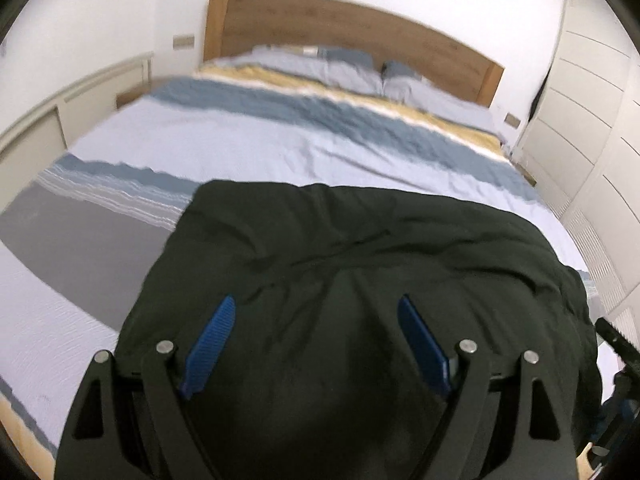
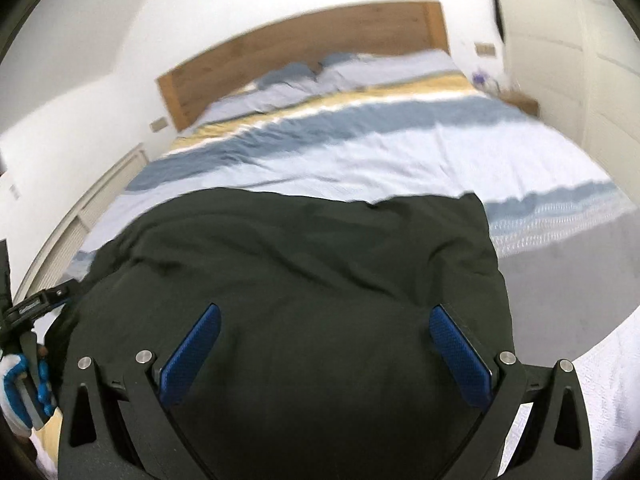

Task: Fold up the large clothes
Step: 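Release the coat and pull both tools back from the bundle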

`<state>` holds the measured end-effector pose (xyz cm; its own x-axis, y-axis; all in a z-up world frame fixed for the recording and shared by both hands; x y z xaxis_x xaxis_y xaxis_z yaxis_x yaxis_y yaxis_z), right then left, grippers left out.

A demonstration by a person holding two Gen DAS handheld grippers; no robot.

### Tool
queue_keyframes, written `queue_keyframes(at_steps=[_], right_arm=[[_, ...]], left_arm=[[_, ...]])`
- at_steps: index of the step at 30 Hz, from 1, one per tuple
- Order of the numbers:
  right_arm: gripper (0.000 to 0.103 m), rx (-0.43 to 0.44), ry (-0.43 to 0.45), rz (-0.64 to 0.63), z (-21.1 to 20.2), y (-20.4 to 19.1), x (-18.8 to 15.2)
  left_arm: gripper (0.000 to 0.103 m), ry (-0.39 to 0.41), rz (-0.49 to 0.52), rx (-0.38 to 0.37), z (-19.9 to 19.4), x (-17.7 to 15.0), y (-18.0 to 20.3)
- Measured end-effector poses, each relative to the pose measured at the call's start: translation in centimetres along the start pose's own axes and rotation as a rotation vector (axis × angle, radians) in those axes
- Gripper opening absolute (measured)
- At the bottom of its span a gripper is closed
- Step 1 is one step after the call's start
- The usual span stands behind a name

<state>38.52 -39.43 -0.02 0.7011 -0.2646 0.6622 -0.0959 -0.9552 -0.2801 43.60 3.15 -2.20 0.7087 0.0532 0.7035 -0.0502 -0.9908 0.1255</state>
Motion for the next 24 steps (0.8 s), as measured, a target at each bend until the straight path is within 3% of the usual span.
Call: queue_keyframes(at_steps=[9,18,24], right_arm=[[0.102,0.097,0.169,-0.103,-5.0,-4.9,-4.0],[0.102,0.125,0.219,-0.136,-6.2,-7.4,-7.6],[0.102,0.118,0.267,-0.169,-7.1,-8.5,-9.3]], left_arm=[[0.084,0.143,0.051,0.073,-3.7,-4.6,2.6],[0.084,0.197,0.118,0.008,-5.0,-7.0,5.3],[0.084,0.247,0.116,0.069,-5.8,-8.0,5.0]])
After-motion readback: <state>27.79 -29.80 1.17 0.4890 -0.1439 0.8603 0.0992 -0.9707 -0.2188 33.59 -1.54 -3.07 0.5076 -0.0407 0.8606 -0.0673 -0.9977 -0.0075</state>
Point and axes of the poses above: each gripper's, at about its wrist camera, not at the fingertips, and z roughly the way its jaws point, y to its right, x to its top, the point moved 4 cm from there along z, roughly the way its jaws point, and after that the axes turned 4 degrees about z, right-handed, at the moved point
